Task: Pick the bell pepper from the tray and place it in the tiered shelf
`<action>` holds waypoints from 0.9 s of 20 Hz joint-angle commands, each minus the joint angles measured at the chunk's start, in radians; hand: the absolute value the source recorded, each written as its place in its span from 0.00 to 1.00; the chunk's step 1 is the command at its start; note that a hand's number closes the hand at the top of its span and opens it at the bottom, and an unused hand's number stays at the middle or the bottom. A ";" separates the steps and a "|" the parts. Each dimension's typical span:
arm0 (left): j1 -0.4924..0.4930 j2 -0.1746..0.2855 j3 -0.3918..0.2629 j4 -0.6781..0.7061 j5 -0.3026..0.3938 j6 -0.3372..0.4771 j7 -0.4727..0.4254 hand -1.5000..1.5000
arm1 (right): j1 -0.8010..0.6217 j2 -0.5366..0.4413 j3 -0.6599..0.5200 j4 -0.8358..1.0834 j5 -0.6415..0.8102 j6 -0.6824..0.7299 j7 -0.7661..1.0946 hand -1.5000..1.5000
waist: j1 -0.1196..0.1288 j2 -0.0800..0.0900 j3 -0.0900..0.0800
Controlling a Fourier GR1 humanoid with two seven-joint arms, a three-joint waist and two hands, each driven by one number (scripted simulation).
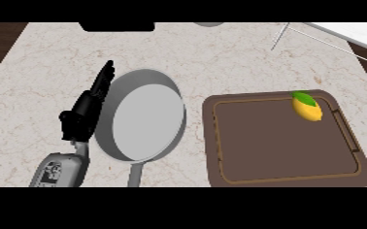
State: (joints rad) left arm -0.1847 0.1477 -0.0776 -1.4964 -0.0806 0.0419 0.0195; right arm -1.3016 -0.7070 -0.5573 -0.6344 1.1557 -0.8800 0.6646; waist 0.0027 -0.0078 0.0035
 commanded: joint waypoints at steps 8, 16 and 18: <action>0.106 -0.009 0.003 0.001 -0.006 0.008 0.014 0.50 | 0.166 -0.089 -0.081 -0.313 -0.027 0.301 0.283 0.00 | -0.065 -0.021 -0.005; 0.114 0.018 0.055 0.006 0.012 0.008 0.016 0.50 | 0.373 -0.128 -0.130 -0.627 -0.150 0.630 0.325 0.00 | -0.118 -0.031 -0.005; 0.131 0.007 0.051 0.001 0.000 0.025 0.009 0.50 | 0.429 -0.126 -0.160 -0.734 -0.208 0.685 0.314 0.00 | -0.128 -0.033 -0.004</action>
State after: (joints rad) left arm -0.0976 0.1698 -0.0215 -1.5311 -0.0749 0.0578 0.0318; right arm -0.9655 -0.8165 -0.6779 -1.2127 1.0194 -0.3402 0.9570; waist -0.1035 -0.0434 0.0035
